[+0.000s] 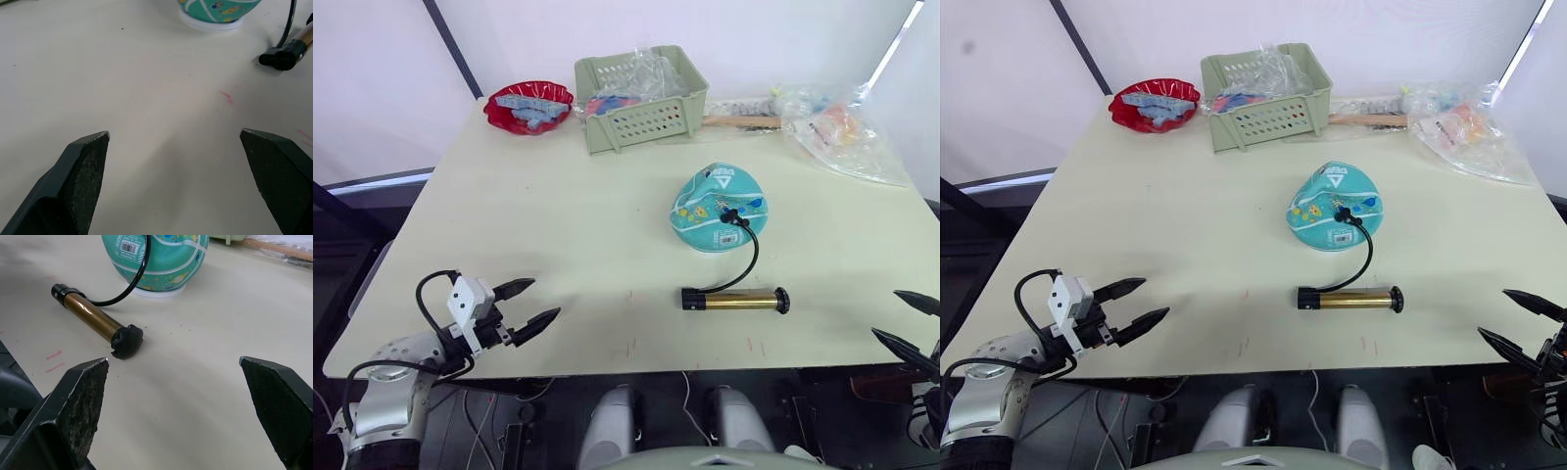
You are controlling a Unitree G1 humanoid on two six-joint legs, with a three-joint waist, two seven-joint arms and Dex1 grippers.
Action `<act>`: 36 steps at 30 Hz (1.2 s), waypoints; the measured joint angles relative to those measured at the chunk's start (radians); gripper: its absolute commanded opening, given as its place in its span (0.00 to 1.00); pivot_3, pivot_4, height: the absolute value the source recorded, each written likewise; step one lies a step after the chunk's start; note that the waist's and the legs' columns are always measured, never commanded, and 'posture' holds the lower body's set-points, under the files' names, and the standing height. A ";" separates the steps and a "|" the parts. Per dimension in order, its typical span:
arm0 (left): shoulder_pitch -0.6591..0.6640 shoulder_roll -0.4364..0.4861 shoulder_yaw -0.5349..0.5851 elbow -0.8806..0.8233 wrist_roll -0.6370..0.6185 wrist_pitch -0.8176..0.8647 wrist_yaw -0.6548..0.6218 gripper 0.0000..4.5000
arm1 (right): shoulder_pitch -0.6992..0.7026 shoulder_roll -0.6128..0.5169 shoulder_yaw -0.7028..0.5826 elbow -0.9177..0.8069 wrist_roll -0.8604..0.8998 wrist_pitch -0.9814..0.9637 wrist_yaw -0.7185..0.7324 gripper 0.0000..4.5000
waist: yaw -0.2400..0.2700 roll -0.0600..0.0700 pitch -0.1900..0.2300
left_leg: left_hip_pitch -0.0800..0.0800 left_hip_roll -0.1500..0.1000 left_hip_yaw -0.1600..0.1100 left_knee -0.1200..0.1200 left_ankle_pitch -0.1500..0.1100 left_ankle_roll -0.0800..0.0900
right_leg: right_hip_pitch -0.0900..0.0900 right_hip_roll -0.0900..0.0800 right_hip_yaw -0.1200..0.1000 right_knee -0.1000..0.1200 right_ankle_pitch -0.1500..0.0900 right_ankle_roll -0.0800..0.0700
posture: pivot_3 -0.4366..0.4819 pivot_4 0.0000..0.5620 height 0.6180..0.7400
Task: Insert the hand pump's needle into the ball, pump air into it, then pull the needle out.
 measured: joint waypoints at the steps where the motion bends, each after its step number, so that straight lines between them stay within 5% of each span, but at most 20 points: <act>1: -0.007 0.007 -0.013 -0.016 0.000 0.005 -0.009 1.00 | 0.011 0.000 0.000 -0.021 0.008 0.012 0.011 1.00 | 0.000 0.001 0.000 | 0.000 0.000 0.000 0.000 0.000 0.000 | 0.000 -0.001 -0.001 0.000 0.000 0.000 | 0.48 0.27 0.98; 5: -0.057 0.038 -0.086 -0.124 -0.002 0.056 -0.034 1.00 | 0.042 0.000 0.001 -0.077 0.039 0.050 0.046 1.00 | 0.003 0.001 0.000 | 0.000 -0.001 -0.001 0.000 0.000 0.000 | 0.001 -0.006 -0.007 0.000 0.001 -0.001 | 0.48 0.27 0.98; 14: -0.408 0.100 -0.396 -0.301 0.034 0.275 -0.111 1.00 | 0.076 0.006 0.003 -0.193 0.087 0.094 0.115 1.00 | 0.011 0.004 0.001 | 0.000 -0.004 -0.002 0.001 0.003 0.005 | 0.005 0.002 -0.018 -0.001 0.001 0.000 | 0.48 0.27 0.98; 21: -0.622 -0.018 -0.578 -0.270 0.064 0.362 -0.135 1.00 | 0.082 0.006 -0.003 -0.195 0.089 0.094 0.117 1.00 | 0.025 0.004 0.003 | 0.000 -0.003 -0.005 0.002 0.004 0.003 | 0.007 0.008 -0.018 -0.001 0.001 0.000 | 0.48 0.27 0.98; 36: -0.843 -0.300 -0.811 -0.032 0.199 0.440 -0.094 1.00 | 0.100 0.029 -0.034 -0.284 0.106 0.095 0.049 1.00 | 0.026 0.003 0.003 | -0.001 -0.004 -0.009 0.005 0.005 0.003 | 0.008 0.009 -0.018 -0.001 0.001 0.000 | 0.48 0.27 0.98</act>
